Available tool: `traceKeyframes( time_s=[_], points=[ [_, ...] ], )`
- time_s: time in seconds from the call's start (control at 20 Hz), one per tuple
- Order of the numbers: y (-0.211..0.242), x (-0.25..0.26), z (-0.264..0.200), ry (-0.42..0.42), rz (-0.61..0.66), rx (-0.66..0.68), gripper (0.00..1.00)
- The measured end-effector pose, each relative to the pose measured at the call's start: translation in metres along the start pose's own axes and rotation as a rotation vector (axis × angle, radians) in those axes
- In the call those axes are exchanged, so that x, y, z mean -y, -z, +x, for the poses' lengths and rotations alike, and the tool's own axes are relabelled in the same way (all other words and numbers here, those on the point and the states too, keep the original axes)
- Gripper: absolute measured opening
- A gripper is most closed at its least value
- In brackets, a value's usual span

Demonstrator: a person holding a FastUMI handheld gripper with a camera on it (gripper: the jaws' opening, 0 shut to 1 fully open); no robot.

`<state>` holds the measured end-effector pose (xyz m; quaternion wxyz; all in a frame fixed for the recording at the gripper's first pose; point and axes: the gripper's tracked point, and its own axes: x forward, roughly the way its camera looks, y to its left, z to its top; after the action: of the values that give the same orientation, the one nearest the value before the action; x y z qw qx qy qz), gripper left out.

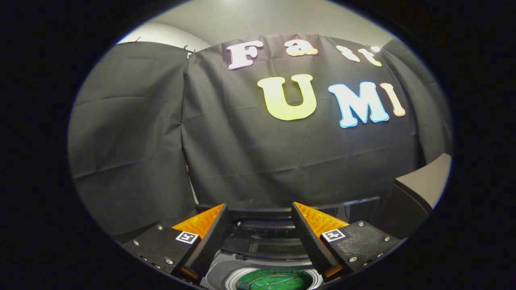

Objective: Put the clothes into the washing machine and then close the washing machine lid.

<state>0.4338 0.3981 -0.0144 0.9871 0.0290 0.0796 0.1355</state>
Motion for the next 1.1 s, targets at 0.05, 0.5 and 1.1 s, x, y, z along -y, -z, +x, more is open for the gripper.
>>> traceKeyframes(
  time_s=[0.05, 0.5, 1.1],
  points=[
    [-0.002, 0.002, 0.012, 0.018, -0.014, 0.002, 0.95],
    [0.024, 0.021, 0.098, 0.132, -0.033, -0.154, 0.96],
    [0.05, 0.011, 0.083, 0.182, -0.065, -0.319, 0.95]
  ],
)
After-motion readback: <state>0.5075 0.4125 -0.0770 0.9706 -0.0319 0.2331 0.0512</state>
